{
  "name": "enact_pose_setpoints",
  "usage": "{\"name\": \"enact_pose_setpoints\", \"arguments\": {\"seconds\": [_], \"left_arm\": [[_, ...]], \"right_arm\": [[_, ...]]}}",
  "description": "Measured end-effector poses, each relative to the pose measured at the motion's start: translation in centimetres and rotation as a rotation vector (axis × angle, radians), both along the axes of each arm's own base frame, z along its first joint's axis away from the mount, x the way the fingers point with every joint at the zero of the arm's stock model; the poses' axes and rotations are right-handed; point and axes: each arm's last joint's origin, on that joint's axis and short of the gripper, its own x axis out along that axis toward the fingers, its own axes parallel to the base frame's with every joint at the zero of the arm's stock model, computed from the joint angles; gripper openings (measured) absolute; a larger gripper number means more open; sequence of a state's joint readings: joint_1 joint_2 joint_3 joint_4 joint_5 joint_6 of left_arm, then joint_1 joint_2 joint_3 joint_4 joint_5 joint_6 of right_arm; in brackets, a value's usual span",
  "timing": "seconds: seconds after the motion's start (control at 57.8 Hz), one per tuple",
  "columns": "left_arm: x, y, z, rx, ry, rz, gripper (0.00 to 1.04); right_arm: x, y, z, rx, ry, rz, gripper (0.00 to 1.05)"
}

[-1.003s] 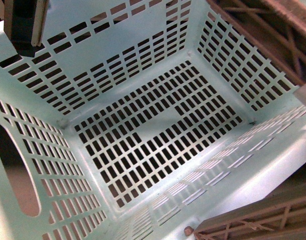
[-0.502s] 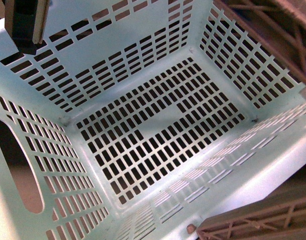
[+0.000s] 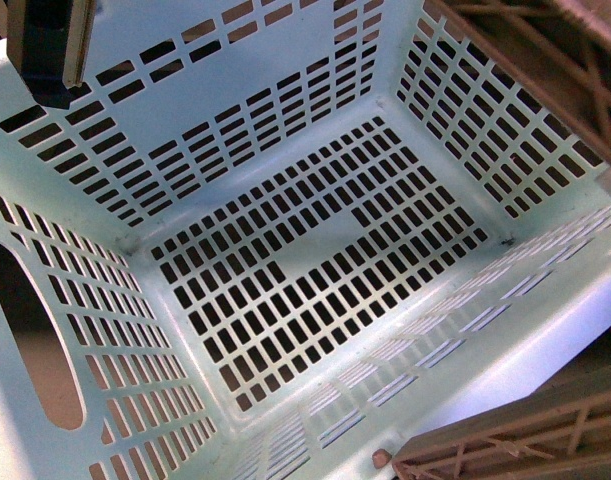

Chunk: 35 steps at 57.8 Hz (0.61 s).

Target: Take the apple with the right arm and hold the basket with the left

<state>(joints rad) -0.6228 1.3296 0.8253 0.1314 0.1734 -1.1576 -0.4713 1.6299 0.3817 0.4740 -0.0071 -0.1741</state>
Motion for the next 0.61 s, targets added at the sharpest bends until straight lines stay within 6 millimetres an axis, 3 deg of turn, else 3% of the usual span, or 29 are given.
{"name": "enact_pose_setpoints", "arguments": {"seconds": [0.173,0.294,0.605], "left_arm": [[0.0,0.0,0.0,0.002,-0.001,0.004,0.08],[0.0,0.0,0.0,0.002,-0.001,0.004,0.08],[0.0,0.0,0.0,0.001,-0.001,0.004,0.08]], "right_arm": [[2.5,-0.4,-4.9,0.050,0.116,-0.003,0.96],[4.1,0.0,-7.1,0.089,0.154,-0.007,0.96],[8.9,0.6,-9.1,0.125,0.150,-0.003,0.96]]}}
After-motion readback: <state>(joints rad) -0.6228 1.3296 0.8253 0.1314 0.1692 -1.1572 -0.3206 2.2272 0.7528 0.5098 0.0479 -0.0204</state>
